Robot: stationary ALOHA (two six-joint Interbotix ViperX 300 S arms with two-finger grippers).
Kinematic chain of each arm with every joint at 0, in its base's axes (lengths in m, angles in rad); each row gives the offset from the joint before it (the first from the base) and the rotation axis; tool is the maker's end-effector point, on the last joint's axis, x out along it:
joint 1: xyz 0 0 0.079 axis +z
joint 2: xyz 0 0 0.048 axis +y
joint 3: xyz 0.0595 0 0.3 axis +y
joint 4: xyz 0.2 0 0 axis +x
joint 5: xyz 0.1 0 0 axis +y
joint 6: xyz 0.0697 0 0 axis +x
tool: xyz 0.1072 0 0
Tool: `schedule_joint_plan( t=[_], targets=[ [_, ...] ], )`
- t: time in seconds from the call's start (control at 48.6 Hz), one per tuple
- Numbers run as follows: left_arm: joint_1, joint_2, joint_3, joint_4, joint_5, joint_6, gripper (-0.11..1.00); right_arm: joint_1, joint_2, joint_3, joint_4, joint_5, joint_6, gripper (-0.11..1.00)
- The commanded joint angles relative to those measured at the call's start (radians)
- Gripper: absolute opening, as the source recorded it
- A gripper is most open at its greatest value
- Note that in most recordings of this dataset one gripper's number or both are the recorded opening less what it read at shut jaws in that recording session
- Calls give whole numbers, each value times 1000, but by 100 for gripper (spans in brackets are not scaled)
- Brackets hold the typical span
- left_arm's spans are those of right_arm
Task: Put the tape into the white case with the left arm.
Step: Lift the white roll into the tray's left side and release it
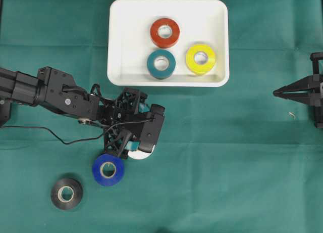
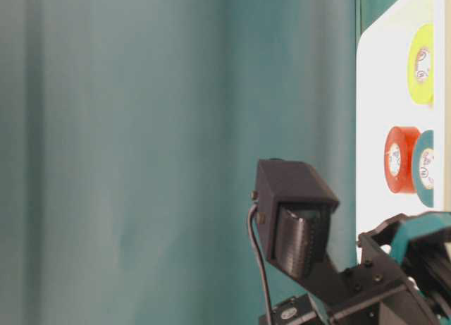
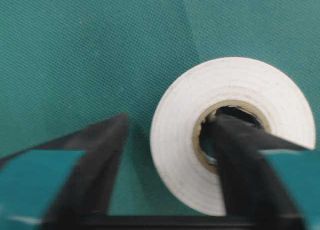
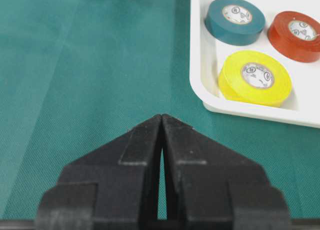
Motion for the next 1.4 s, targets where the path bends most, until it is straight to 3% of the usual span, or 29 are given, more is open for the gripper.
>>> schedule_joint_plan(
  t=[0.0, 0.082, 0.371, 0.927, 1.38],
  targets=[
    [5, -15, -17, 3, 3, 2, 46, 0, 8, -9, -2, -11, 2, -9],
    [5, -18, -18, 3, 6, 0, 27, 0, 8, -11, 0, -11, 2, -9],
    [-2, -41, -17, 3, 23, -3, 27, 0, 8, -9, -2, -11, 2, -9],
    [0, -196, -43, 3, 181, -2, 27, 0, 8, -11, -2, -11, 2, -9],
    [160, -270, 9, 3, 209, 12, 27, 0, 8, -9, -2, -12, 2, -9]
  ],
)
